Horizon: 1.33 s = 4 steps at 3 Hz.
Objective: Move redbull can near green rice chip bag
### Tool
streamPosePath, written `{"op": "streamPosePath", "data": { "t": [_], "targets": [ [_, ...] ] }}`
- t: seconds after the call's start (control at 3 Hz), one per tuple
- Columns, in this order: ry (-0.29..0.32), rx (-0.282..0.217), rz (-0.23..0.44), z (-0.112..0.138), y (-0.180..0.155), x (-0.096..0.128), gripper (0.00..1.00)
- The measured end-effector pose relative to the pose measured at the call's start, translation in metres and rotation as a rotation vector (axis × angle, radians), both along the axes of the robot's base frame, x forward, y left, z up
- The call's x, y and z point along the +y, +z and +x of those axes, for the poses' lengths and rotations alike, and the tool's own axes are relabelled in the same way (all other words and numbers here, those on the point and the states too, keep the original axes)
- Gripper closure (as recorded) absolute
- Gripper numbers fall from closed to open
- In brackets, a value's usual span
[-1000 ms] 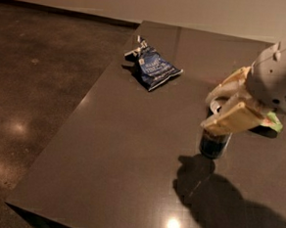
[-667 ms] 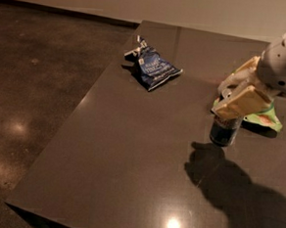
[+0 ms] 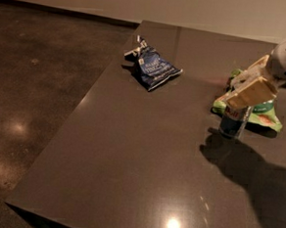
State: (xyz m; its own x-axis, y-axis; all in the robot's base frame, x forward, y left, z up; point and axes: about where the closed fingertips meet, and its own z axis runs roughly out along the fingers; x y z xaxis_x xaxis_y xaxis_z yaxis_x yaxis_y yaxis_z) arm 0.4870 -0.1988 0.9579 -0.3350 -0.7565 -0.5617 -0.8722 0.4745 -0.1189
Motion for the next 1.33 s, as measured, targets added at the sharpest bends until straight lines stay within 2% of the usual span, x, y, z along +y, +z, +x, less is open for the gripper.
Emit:
{"op": "streamPosePath", "data": {
  "t": [0.33, 0.67, 1.33],
  "targets": [
    [-0.025, -0.004, 0.032, 0.008, -0.006, -0.01, 0.9],
    [-0.04, -0.019, 0.055, 0.014, -0.011, -0.02, 0.67],
    [-0.036, -0.031, 0.056, 0.017, -0.021, -0.03, 0.2]
  ]
}}
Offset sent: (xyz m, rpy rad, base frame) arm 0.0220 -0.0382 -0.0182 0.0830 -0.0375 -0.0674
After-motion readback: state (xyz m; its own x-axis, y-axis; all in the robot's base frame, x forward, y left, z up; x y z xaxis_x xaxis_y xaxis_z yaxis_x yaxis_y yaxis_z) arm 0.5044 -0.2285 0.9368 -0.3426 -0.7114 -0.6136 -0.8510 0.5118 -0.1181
